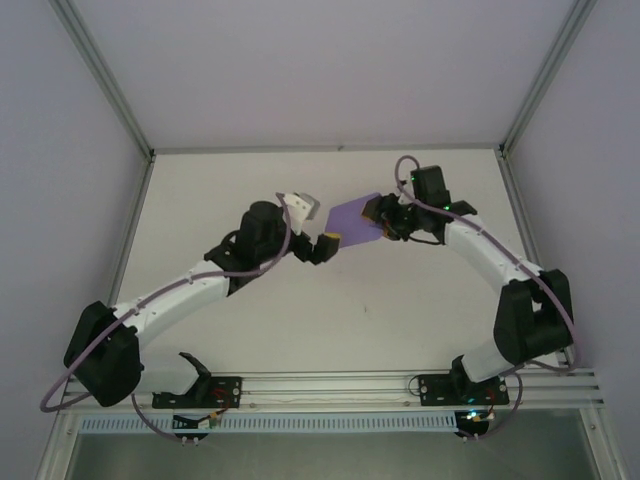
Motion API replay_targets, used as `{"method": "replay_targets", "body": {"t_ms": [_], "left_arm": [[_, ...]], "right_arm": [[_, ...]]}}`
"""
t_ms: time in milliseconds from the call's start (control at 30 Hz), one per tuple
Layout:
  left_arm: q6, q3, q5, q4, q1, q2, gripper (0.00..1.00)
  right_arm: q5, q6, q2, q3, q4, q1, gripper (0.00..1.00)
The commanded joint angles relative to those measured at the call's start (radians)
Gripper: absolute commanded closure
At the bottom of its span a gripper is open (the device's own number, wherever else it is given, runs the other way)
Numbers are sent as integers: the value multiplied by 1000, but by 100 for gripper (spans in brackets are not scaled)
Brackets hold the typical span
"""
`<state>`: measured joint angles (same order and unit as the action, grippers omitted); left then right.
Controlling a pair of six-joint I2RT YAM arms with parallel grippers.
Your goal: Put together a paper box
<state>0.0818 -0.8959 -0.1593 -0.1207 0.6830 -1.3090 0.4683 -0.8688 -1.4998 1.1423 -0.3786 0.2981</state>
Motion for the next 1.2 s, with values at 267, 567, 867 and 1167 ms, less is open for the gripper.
{"method": "replay_targets", "body": {"t_ms": [267, 567, 867, 1167], "left_arm": [[520, -9, 345, -22, 232, -52, 0], [632, -18, 413, -138, 253, -138, 2], [636, -20, 446, -160, 253, -153, 53], [624, -33, 439, -42, 253, -143, 67]], "right_arm": [[184, -166, 102, 95, -307, -93, 59], [328, -212, 66, 82, -312, -96, 61], [327, -146, 32, 101, -385, -97, 56], [117, -13, 80, 136, -337, -99, 32]]}}
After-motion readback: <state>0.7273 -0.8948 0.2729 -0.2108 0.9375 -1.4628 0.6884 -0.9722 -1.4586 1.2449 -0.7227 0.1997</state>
